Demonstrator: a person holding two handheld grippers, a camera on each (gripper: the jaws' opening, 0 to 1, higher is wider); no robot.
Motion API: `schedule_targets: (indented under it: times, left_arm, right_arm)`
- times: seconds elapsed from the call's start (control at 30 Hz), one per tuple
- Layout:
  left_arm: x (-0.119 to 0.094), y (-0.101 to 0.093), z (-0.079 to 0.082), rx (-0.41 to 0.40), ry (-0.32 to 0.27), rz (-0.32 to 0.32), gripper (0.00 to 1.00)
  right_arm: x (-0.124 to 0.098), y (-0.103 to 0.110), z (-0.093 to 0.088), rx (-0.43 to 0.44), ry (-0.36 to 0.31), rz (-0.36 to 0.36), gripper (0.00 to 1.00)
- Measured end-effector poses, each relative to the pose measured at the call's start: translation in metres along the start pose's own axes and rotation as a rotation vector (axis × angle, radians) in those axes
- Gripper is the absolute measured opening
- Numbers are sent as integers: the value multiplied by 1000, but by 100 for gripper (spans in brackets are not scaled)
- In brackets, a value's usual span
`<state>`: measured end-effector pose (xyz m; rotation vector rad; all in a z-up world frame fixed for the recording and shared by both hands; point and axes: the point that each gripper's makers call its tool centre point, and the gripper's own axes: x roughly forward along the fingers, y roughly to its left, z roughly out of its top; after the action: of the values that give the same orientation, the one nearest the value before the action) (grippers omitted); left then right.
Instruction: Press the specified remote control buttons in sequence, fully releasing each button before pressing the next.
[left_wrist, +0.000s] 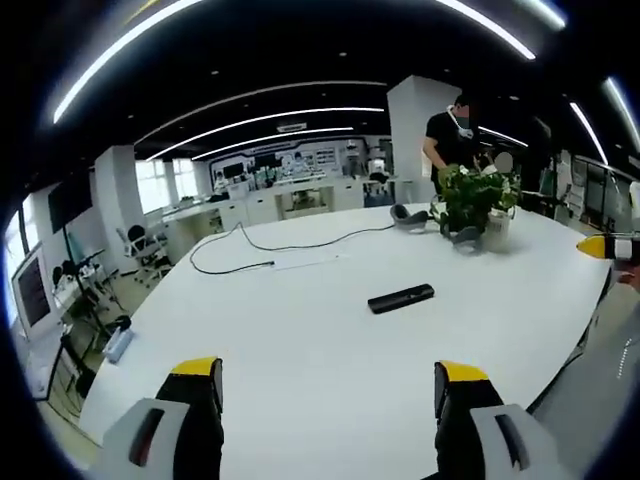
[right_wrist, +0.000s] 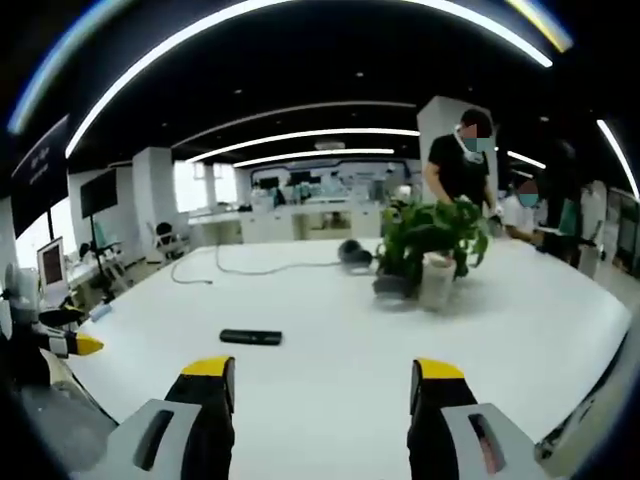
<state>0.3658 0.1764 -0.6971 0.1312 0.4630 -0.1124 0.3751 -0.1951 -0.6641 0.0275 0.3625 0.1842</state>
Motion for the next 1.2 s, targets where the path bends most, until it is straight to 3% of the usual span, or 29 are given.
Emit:
schedule_targets:
  times: [1.2]
  left_arm:
    - [-1,5,2,-8,-4,22,91]
  right_arm:
    - [0,1,0,-4,4,7,69]
